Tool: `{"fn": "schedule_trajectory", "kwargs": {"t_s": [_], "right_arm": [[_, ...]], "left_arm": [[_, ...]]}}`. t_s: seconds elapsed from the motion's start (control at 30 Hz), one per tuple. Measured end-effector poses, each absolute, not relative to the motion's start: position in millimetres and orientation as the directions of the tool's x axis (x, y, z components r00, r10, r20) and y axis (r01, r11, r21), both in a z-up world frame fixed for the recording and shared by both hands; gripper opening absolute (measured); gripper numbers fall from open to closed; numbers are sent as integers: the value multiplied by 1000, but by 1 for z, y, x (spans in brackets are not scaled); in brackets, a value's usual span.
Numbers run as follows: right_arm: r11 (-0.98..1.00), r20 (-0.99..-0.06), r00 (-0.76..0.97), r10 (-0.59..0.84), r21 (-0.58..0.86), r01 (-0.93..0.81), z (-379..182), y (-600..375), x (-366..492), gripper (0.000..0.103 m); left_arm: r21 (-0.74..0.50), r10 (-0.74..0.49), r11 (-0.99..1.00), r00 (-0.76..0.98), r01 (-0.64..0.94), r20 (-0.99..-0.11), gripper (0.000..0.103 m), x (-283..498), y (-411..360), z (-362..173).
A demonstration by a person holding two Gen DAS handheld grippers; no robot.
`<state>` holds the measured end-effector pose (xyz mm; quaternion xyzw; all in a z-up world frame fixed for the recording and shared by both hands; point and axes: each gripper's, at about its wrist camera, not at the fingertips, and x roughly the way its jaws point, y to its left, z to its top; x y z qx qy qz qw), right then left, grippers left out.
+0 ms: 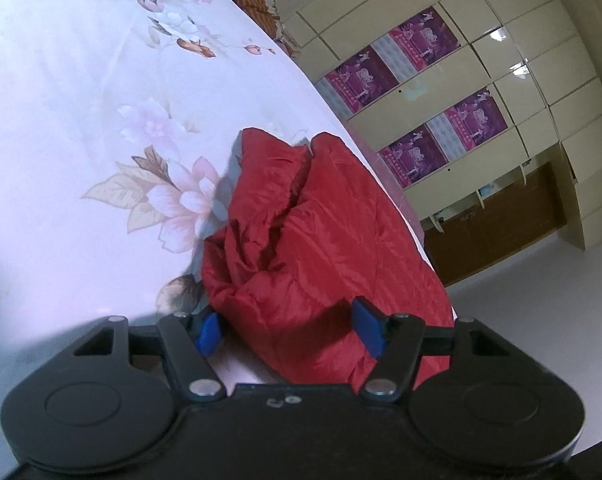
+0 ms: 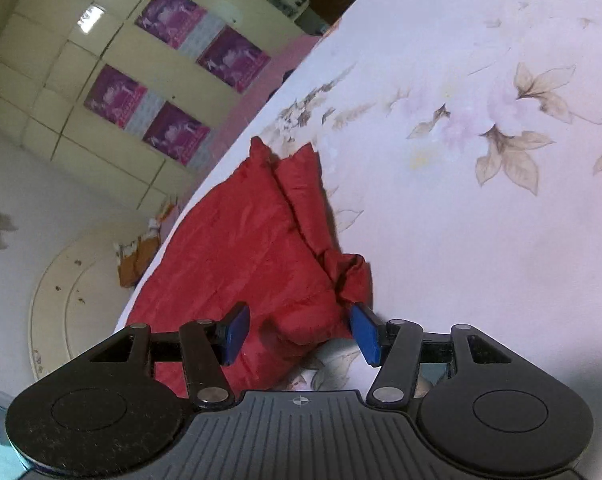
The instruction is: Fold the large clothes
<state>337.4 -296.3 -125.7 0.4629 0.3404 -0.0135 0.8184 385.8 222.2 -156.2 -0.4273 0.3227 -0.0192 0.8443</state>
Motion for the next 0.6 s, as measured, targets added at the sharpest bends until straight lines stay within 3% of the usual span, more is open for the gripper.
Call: {"fn": "schedule_trajectory", "kwargs": {"t_s": [0.2, 0.37, 0.6], "right_arm": [[535, -604, 735, 309, 749, 391, -131, -289, 345, 56], [476, -550, 755, 356, 802, 360, -128, -285, 323, 56], [423, -526, 778, 344, 827, 372, -152, -283, 367, 55]], "left_arm": [[-734, -299, 627, 789, -260, -536, 61, 391, 220, -157], [-740, -316, 624, 785, -251, -533, 57, 391, 225, -158], [-746, -318, 617, 789, -249, -526, 58, 404, 225, -160]]}}
